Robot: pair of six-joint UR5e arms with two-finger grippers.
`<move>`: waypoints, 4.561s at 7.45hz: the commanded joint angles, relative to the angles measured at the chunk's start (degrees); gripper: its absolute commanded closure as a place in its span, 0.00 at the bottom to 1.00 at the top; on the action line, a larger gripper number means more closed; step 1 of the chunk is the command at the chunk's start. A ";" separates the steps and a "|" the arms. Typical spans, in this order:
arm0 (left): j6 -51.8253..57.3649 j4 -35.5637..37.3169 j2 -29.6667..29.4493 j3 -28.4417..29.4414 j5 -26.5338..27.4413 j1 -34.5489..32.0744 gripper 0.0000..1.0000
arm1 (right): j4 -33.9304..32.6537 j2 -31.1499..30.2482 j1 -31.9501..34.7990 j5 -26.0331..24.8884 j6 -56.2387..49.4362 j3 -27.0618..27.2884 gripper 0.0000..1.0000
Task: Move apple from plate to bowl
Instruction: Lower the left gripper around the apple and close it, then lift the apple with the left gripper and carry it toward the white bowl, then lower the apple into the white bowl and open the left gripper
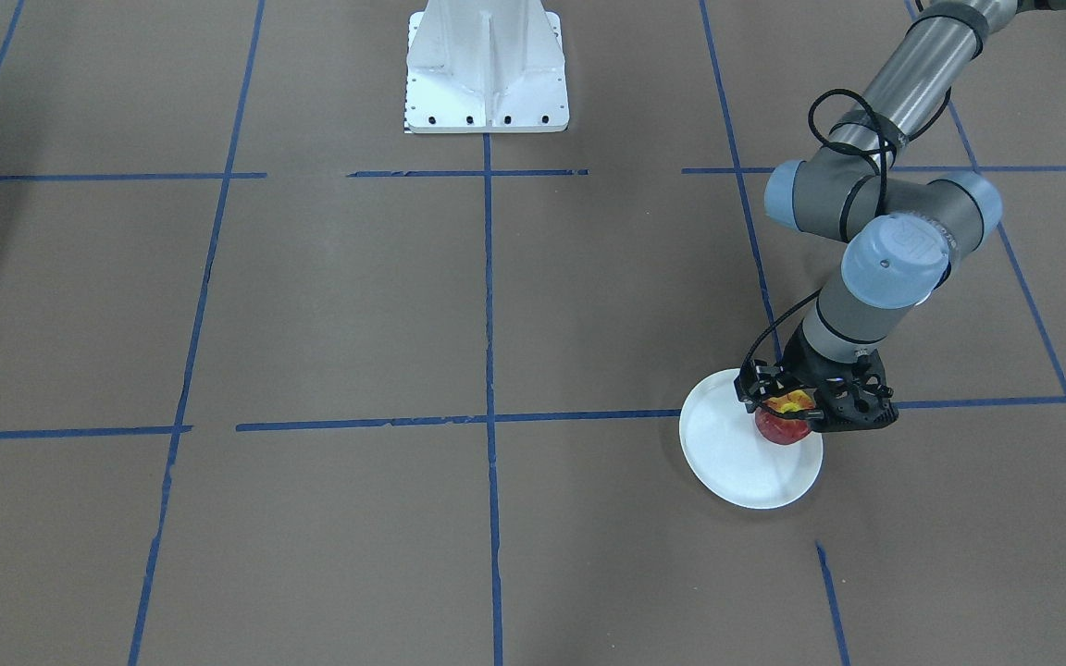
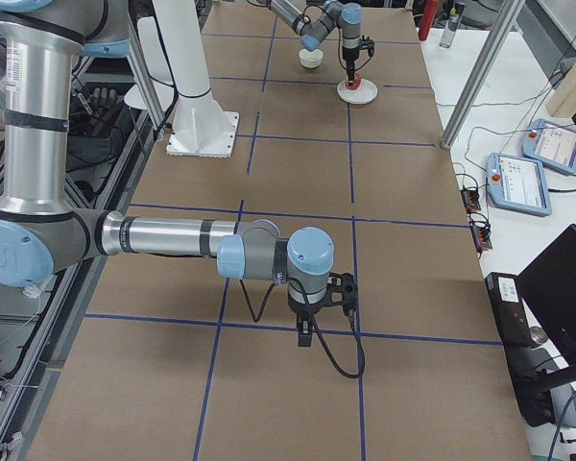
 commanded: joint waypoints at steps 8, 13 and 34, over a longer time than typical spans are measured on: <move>-1.16 -3.22 -0.91 1.97 3.16 -0.80 0.00 | 0.00 0.00 0.00 0.00 0.00 0.00 0.00; -1.16 -3.13 -1.35 1.98 2.90 -0.36 0.31 | 0.00 0.00 0.00 0.00 0.00 0.00 0.00; -5.10 -19.04 36.62 -23.43 0.17 -2.13 0.39 | 0.00 0.00 0.00 0.00 0.00 0.00 0.00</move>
